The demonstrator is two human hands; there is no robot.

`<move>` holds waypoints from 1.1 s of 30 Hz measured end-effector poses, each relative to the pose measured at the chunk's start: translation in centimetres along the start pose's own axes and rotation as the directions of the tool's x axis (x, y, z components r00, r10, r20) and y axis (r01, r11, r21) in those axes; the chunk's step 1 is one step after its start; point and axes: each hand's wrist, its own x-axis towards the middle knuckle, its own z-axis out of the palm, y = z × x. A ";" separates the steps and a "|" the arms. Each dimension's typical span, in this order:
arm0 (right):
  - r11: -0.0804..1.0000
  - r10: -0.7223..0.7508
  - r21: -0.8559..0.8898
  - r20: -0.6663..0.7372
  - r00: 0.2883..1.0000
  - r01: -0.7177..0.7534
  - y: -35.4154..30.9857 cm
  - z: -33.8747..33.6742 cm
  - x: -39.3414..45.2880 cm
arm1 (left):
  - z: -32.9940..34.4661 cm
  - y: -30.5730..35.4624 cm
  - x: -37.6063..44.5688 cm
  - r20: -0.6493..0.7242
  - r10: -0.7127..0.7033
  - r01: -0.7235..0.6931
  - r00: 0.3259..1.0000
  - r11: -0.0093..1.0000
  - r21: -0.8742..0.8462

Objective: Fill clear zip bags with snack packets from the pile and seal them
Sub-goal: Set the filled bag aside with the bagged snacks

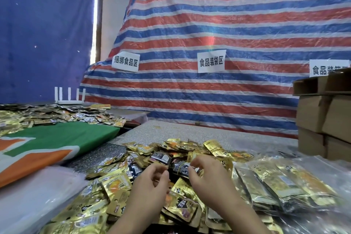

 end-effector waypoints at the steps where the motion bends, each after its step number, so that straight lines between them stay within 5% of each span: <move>1: 1.000 -0.005 -0.002 0.006 1.000 0.005 0.1 0.1 0.0 | 0.0 0.1 0.0 -0.001 0.007 -0.007 1.000 1.000 0.009; 9: 1.000 -0.020 0.006 0.043 0.999 0.020 0.1 0.0 -0.1 | -2.7 1.1 2.9 -0.013 0.135 -0.127 0.991 0.957 0.260; 13: 1.000 -0.019 0.010 0.050 0.999 0.019 0.1 -0.1 -0.3 | -8.1 -0.9 5.6 -0.119 0.224 -0.113 0.967 0.800 0.589; 20: 0.999 -0.032 0.010 0.074 0.997 0.032 -0.4 -0.3 -0.4 | -16.5 -7.4 6.9 -0.274 -0.041 0.270 0.961 0.366 0.891; 33: 0.999 -0.012 0.033 0.106 0.994 0.008 -1.0 -0.5 -0.8 | -17.0 -9.1 6.2 -0.189 -0.301 0.249 0.935 0.177 0.952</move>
